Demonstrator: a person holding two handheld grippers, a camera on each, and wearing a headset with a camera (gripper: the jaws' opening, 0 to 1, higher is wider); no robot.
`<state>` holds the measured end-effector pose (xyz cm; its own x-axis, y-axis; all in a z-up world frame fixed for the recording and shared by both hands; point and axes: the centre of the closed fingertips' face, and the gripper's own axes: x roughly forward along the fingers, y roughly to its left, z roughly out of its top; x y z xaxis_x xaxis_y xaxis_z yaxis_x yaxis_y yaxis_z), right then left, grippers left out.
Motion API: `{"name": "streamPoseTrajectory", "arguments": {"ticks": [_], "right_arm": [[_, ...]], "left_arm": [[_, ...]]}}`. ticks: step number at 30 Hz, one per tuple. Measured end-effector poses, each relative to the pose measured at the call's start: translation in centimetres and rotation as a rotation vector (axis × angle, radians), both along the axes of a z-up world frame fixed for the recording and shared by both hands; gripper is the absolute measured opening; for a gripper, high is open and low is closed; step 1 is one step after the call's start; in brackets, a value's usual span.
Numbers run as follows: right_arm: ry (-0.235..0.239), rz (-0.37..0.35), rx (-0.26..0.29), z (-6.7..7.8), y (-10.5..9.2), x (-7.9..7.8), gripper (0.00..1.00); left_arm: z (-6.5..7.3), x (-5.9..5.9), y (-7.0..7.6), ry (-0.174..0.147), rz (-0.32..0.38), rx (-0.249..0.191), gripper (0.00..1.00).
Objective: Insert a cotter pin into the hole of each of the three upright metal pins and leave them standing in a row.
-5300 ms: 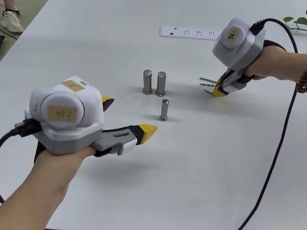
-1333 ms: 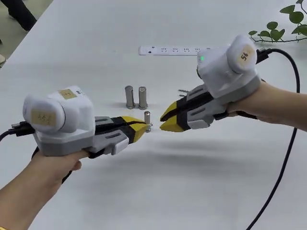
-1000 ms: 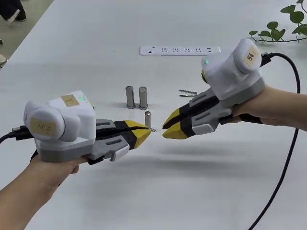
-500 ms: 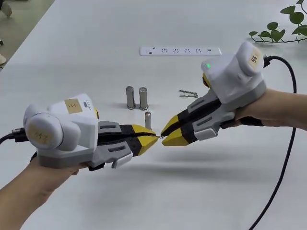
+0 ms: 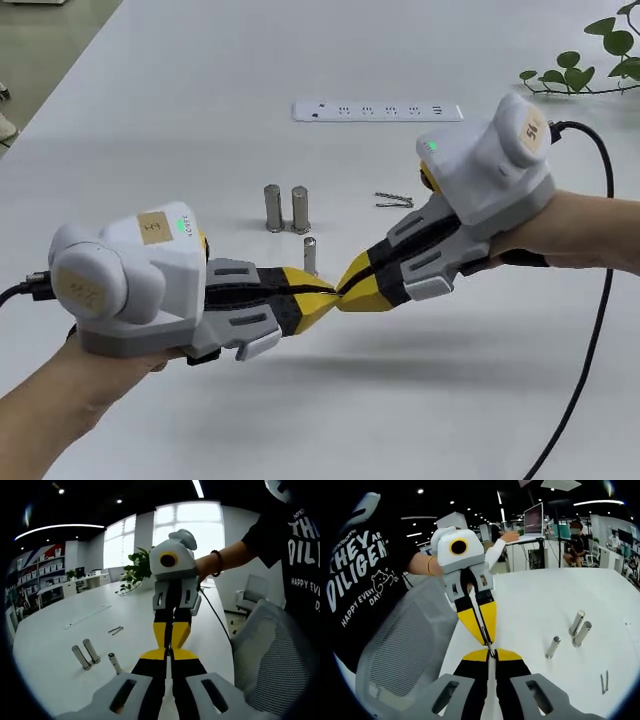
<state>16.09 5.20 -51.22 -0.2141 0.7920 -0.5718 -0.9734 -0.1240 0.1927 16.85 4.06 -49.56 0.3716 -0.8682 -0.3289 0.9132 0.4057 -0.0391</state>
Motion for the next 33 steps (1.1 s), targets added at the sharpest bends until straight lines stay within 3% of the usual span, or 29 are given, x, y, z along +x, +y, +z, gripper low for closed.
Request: {"name": "streamPoseTrajectory", "arguments": {"ticks": [14,18,24,33], "right_arm": [[-0.091,0.067,-0.082,-0.6,-0.3,-0.4,0.00],[-0.090,0.067,-0.093,-0.7,-0.5,-0.2,0.00],[-0.102,0.053,-0.124,-0.9,-0.8,0.5,0.00],[-0.151,-0.007,-0.233,-1.9,-1.8,2.6,0.00]], "left_arm": [[-0.4,0.0,-0.2,0.003,0.019,0.013,0.02],[-0.7,0.1,-0.1,0.013,0.031,0.014,0.03],[-1.1,0.7,0.2,0.029,0.064,0.014,0.03],[-2.0,2.3,1.5,0.013,0.165,0.052,0.13]]}}
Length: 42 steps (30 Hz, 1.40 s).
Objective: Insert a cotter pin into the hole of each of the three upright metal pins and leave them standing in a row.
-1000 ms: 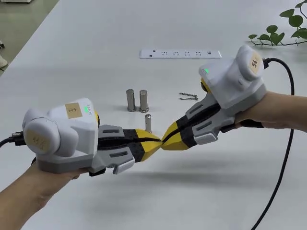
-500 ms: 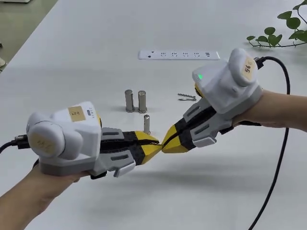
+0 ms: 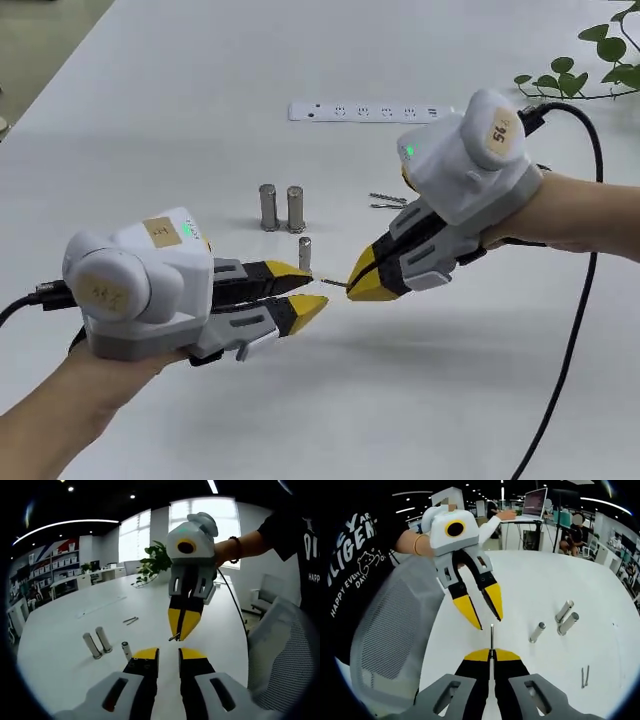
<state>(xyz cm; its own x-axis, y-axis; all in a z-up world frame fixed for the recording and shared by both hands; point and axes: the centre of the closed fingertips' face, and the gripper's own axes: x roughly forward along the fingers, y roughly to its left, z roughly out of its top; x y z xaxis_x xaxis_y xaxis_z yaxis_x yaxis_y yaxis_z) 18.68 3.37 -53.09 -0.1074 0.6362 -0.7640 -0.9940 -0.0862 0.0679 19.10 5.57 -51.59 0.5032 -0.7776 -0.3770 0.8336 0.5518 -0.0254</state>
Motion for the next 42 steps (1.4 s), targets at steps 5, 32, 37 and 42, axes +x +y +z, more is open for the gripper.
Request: {"name": "streamPoseTrajectory", "arguments": {"ticks": [5,32,37,42], "right_arm": [[-0.023,-0.032,-0.055,-0.5,-0.7,1.5,0.00],[-0.038,-0.124,-0.261,-2.6,-1.9,6.4,0.00],[-0.046,-0.114,-0.277,-2.8,-1.4,6.7,0.00],[-0.048,-0.111,-0.285,-3.0,-1.2,6.7,0.00]], "left_arm": [[-0.7,1.3,1.1,-0.007,0.099,0.011,0.14],[-4.2,5.5,1.9,0.024,0.307,0.063,0.11],[-5.1,6.4,1.8,0.026,0.328,0.095,0.11],[-5.5,6.9,1.6,0.037,0.337,0.086,0.09]]}}
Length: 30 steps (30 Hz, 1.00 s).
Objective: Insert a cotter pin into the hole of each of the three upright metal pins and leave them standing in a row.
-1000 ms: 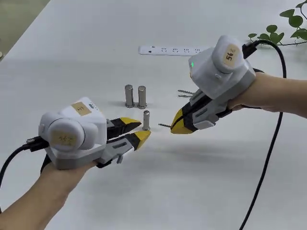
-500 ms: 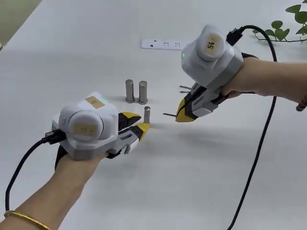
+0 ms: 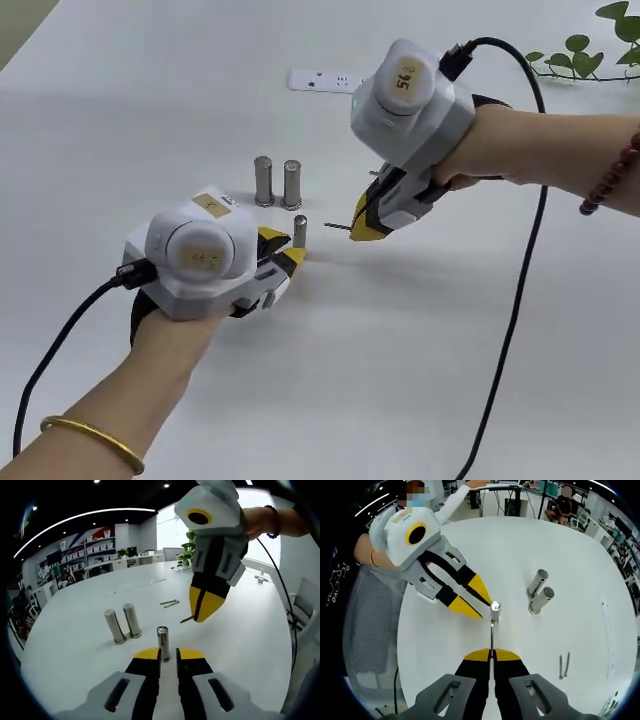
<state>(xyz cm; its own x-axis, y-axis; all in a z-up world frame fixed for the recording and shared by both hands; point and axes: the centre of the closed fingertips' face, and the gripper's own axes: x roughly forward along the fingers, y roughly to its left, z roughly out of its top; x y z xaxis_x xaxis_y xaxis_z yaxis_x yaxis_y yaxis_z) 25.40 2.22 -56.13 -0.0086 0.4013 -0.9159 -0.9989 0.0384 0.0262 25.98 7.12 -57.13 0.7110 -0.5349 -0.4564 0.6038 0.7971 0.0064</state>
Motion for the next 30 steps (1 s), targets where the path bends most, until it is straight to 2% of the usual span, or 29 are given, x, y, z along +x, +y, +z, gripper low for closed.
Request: {"name": "streamPoseTrajectory", "arguments": {"ticks": [7,18,30], "right_arm": [[-0.004,0.003,-0.007,-0.4,0.4,0.4,0.00],[-0.008,0.020,-0.019,-0.7,1.0,0.8,0.00],[-0.002,0.033,-0.017,-0.8,1.5,0.8,0.00]], "left_arm": [[-0.4,0.7,0.1,-0.010,0.013,0.010,0.07],[-0.3,1.6,-0.3,-0.019,-0.006,-0.012,0.08],[-1.0,1.7,-0.8,-0.003,-0.029,-0.014,0.10]]}}
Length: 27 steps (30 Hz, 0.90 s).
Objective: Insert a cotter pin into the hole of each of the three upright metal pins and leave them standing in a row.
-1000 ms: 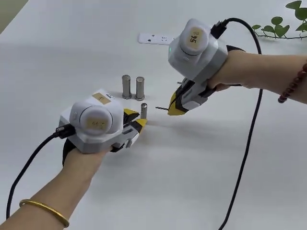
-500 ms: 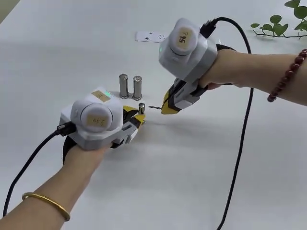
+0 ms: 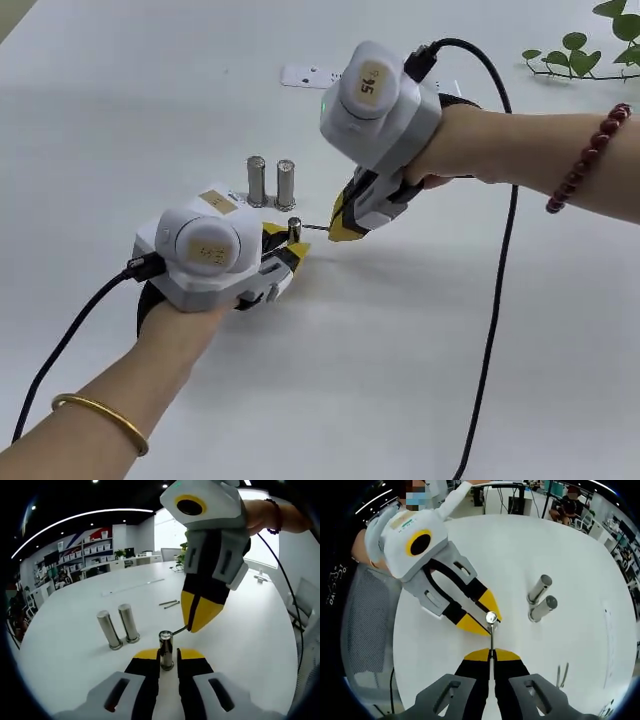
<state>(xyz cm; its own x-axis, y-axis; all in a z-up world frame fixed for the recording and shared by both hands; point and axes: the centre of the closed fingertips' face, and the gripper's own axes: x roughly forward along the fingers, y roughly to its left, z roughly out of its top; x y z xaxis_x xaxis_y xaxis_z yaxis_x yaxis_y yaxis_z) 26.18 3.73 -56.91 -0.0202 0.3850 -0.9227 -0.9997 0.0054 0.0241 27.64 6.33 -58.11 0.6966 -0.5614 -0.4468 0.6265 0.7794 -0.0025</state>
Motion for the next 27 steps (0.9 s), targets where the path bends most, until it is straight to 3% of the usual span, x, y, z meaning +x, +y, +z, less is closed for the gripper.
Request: {"name": "streamPoseTrajectory", "arguments": {"ticks": [27], "right_arm": [[-0.014,0.033,-0.006,0.3,1.7,0.1,0.00]], "left_arm": [[-0.6,0.4,0.0,-0.003,0.012,0.028,0.06]]}}
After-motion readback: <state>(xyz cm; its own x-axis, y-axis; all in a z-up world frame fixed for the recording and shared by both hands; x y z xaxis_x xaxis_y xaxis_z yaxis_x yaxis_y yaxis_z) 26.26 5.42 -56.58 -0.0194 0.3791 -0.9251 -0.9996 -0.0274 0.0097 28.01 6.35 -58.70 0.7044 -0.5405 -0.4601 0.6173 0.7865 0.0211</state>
